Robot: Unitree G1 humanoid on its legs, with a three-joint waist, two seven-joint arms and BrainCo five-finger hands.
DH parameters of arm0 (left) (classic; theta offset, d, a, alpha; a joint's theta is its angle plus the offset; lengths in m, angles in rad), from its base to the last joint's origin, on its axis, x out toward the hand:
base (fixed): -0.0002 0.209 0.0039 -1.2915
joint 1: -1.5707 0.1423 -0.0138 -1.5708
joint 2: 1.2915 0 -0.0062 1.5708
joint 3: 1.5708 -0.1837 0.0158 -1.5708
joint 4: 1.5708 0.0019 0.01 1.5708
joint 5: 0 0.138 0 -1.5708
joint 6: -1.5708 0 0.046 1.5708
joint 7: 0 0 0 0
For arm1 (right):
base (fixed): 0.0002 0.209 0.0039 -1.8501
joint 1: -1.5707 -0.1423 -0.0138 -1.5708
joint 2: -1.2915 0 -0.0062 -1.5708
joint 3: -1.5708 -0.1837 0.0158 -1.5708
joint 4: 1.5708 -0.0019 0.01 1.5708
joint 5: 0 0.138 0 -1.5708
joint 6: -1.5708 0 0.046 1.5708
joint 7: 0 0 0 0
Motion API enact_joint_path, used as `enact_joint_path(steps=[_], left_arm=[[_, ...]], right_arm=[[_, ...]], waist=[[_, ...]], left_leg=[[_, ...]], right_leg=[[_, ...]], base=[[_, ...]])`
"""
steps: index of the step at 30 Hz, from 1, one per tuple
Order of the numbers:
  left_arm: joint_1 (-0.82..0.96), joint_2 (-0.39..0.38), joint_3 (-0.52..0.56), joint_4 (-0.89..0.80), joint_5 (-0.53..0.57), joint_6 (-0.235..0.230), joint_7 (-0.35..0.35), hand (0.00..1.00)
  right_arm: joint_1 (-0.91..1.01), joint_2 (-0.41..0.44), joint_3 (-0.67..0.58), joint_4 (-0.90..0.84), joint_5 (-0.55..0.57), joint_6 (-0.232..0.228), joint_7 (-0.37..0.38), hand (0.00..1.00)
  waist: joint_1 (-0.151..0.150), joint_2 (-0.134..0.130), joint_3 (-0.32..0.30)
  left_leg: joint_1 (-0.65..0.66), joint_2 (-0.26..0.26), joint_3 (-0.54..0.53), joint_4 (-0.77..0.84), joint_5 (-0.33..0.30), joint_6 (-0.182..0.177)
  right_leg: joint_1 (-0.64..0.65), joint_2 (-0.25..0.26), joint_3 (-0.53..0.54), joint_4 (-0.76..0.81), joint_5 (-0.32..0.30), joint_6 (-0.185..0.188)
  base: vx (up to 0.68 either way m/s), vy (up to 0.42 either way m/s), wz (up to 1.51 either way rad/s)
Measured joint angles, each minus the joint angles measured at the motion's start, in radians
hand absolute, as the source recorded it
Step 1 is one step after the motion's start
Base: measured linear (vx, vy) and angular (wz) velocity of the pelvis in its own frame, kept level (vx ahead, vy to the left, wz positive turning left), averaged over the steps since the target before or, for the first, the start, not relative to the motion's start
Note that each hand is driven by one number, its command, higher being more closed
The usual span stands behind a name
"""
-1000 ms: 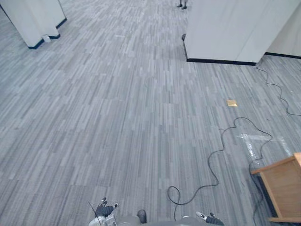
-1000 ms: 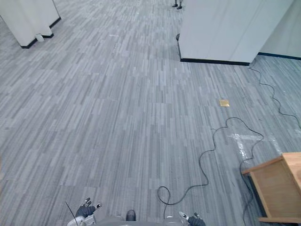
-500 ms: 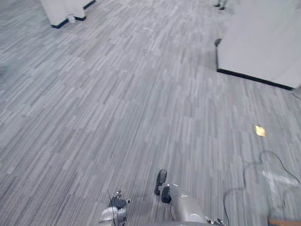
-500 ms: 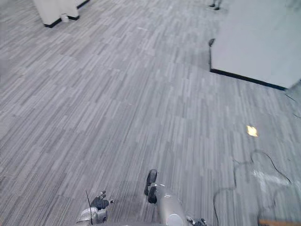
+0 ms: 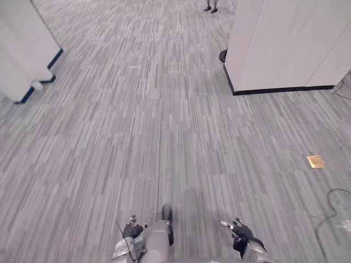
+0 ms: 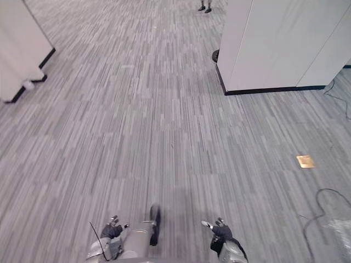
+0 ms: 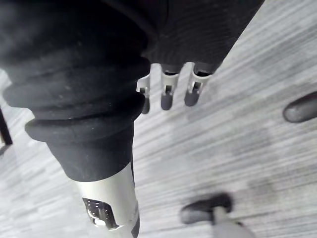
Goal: Organize washtable
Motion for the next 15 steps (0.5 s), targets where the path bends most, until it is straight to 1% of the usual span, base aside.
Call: enact_joint_path(steps=[1,2,3,4,5,6,7,8,9,10,11,12,13,14,15], left_arm=[[0.006,-0.004,0.007,0.001,-0.018,-0.003,-0.003,0.0],[0.015,-0.001,0.04,0.003,-0.035,-0.018,0.002,0.0],[0.03,0.006,0.079,0.003,-0.041,-0.031,0.001,0.0],[0.036,0.012,0.103,0.004,-0.051,-0.034,0.003,0.0],[0.043,0.031,0.145,0.018,-0.071,-0.033,0.01,0.0],[0.043,0.043,0.169,0.046,-0.078,-0.032,0.019,0.0],[0.047,0.048,0.17,0.055,-0.078,-0.029,0.021,0.0],[0.059,0.05,0.183,0.073,-0.078,-0.028,0.024,0.0],[0.062,0.051,0.188,0.091,-0.076,-0.016,0.024,0.0],[0.071,0.051,0.187,0.094,-0.075,-0.009,0.024,0.0],[0.085,0.053,0.17,0.095,-0.057,0.0,0.023,0.0],[0.085,0.061,0.138,0.095,-0.038,0.009,0.02,0.0],[0.079,0.068,0.119,0.096,-0.027,0.01,0.018,0.0],[0.059,0.075,0.097,0.099,-0.022,0.012,0.015,0.0],[0.022,0.07,0.065,0.113,-0.01,0.012,0.012,0.0]], right_arm=[[0.013,-0.007,-0.001,0.008,0.0,0.0,-0.001,0.0],[0.017,0.006,0.0,0.03,-0.006,0.001,-0.004,0.0],[0.021,0.011,0.001,0.044,-0.017,-0.001,-0.002,0.0],[0.021,0.014,0.001,0.05,-0.023,-0.001,0.0,0.0],[0.024,0.026,-0.003,0.059,-0.034,-0.004,0.004,0.0],[0.038,0.029,-0.009,0.076,-0.046,-0.01,0.005,0.0],[0.045,0.029,-0.016,0.088,-0.053,-0.009,0.005,0.0],[0.064,0.028,-0.023,0.096,-0.06,-0.01,0.006,0.0],[0.077,0.029,-0.037,0.081,-0.054,-0.014,0.008,0.0],[0.081,0.028,-0.052,0.068,-0.054,-0.019,0.007,0.0],[0.089,0.025,-0.07,0.031,-0.056,-0.025,0.007,0.0],[0.098,0.026,-0.099,0.0,-0.055,-0.035,0.006,0.0],[0.1,0.026,-0.116,-0.01,-0.053,-0.04,0.006,0.0],[0.105,0.019,-0.143,-0.01,-0.055,-0.04,0.004,0.0],[0.138,0.007,-0.179,0.0,-0.055,-0.033,0.002,0.0]], waist=[[0.009,0.005,-0.003],[0.011,-0.027,-0.024],[0.009,-0.082,-0.057],[0.01,-0.108,-0.07],[0.008,-0.16,-0.078],[0.004,-0.185,-0.075],[0.003,-0.184,-0.073],[0.004,-0.172,-0.061],[-0.001,-0.167,-0.051],[-0.01,-0.155,-0.045],[-0.038,-0.146,-0.038],[-0.06,-0.137,-0.035],[-0.07,-0.128,-0.034],[-0.086,-0.129,-0.019],[-0.106,-0.123,-0.005]], left_leg=[[-0.013,0.007,0.006,0.034,0.072,0.041],[-0.013,-0.014,0.022,0.092,0.197,0.089],[0.002,-0.058,0.046,0.082,0.234,0.136],[0.02,-0.078,0.063,0.075,0.248,0.157],[0.066,-0.127,0.097,0.081,0.225,0.202],[0.12,-0.164,0.1,0.116,0.15,0.225],[0.153,-0.173,0.096,0.129,0.112,0.231],[0.227,-0.179,0.093,0.14,0.044,0.229],[0.323,-0.191,0.087,0.114,-0.002,0.229],[0.373,-0.197,0.084,0.088,-0.015,0.23],[0.472,-0.201,0.073,0.024,-0.04,0.238],[0.556,-0.2,0.051,-0.032,-0.053,0.24],[0.589,-0.198,0.042,-0.053,-0.061,0.239],[0.63,-0.195,0.02,-0.061,-0.084,0.247],[0.683,-0.187,-0.021,-0.056,-0.133,0.247]], right_leg=[[0.033,-0.001,0.022,0.001,-0.018,-0.019],[0.046,-0.039,0.045,0.055,-0.031,-0.034],[-0.022,-0.079,0.057,0.195,-0.028,-0.028],[-0.059,-0.099,0.062,0.278,-0.016,-0.009],[-0.108,-0.136,0.066,0.436,0.05,0.047],[-0.136,-0.131,0.087,0.574,0.212,0.127],[-0.148,-0.121,0.097,0.639,0.318,0.205],[-0.219,-0.106,0.1,0.84,0.385,0.309],[-0.313,-0.122,0.034,1.035,0.328,0.312],[-0.362,-0.141,-0.016,1.108,0.28,0.282],[-0.46,-0.171,-0.113,1.184,0.191,0.203],[-0.559,-0.175,-0.189,1.183,0.105,0.152],[-0.607,-0.173,-0.216,1.16,0.07,0.146],[-0.666,-0.173,-0.256,1.098,0.021,0.141],[-0.753,-0.173,-0.285,0.901,0.001,0.137]], base=[[0.87,0.431,-0.48],[1.05,0.463,-0.29],[1.04,0.436,-0.22],[1.03,0.364,-0.16],[0.86,0.244,0.02],[0.85,0.208,0.14],[0.79,0.155,0.12],[0.7,0.143,-0.09],[0.65,0.148,-0.18],[0.69,0.157,-0.09],[0.55,0.109,0.08],[0.67,0.089,0.19],[0.44,0.02,0.35],[0.68,-0.049,0.75],[0.59,-0.091,0.94]])
